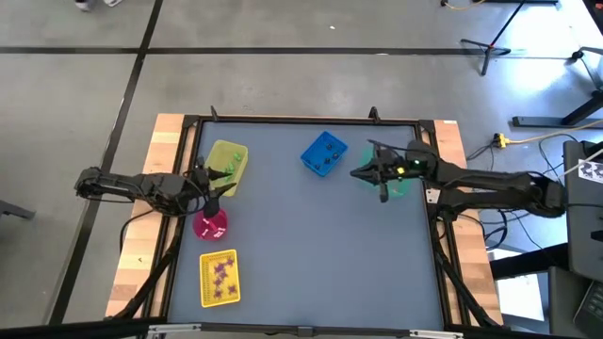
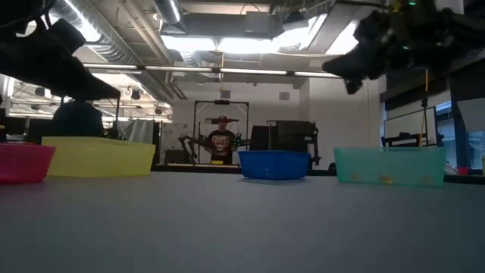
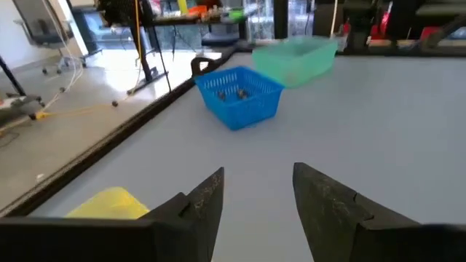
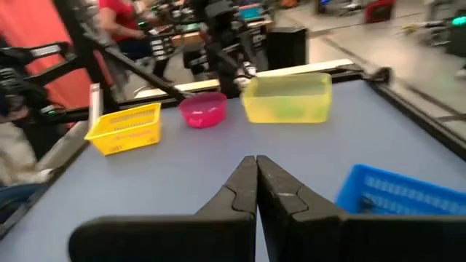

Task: Sort Halloween decoration
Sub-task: Return to Home Position

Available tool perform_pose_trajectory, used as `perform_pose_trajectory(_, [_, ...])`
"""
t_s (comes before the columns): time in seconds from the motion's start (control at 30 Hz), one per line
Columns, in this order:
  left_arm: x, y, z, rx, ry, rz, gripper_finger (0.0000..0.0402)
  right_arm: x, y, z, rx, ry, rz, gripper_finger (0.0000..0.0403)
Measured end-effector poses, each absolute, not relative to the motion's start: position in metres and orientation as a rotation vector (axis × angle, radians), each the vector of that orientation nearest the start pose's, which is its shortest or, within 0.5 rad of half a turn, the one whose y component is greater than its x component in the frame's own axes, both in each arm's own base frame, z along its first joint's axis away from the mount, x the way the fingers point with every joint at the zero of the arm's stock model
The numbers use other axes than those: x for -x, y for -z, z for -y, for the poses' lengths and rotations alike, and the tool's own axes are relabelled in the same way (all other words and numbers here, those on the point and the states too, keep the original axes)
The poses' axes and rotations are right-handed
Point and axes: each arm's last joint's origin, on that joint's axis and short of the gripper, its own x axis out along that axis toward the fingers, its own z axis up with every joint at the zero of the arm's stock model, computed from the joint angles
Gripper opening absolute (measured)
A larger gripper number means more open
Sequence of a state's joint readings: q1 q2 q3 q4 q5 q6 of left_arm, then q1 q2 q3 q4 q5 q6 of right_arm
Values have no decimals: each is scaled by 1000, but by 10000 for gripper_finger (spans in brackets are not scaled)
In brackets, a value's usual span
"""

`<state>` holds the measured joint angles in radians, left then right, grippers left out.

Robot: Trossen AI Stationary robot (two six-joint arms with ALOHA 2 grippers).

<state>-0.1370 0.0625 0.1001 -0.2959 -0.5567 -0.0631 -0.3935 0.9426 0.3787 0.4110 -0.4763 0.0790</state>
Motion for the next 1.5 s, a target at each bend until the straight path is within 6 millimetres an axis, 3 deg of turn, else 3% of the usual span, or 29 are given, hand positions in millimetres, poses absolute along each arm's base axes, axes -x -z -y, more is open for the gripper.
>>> perform_pose_trajectory(0.27, [-85, -170, -4, -25, -422, -182, 151, -148, -196, 51, -140, 45, -84, 5])
perform_pose_trajectory(0.73, [-85, -169, -4, -60, -423, -204, 151, -124, -160, 41, -209, 63, -64, 5])
perform_pose_trajectory(1.13, [-85, -168, -4, -65, -445, -208, 151, -114, -155, 38, -192, 105, -126, 5])
perform_pose_trajectory(1.5, [-84, -170, -3, -61, -404, -210, 151, -107, -155, 39, -42, 213, -136, 5])
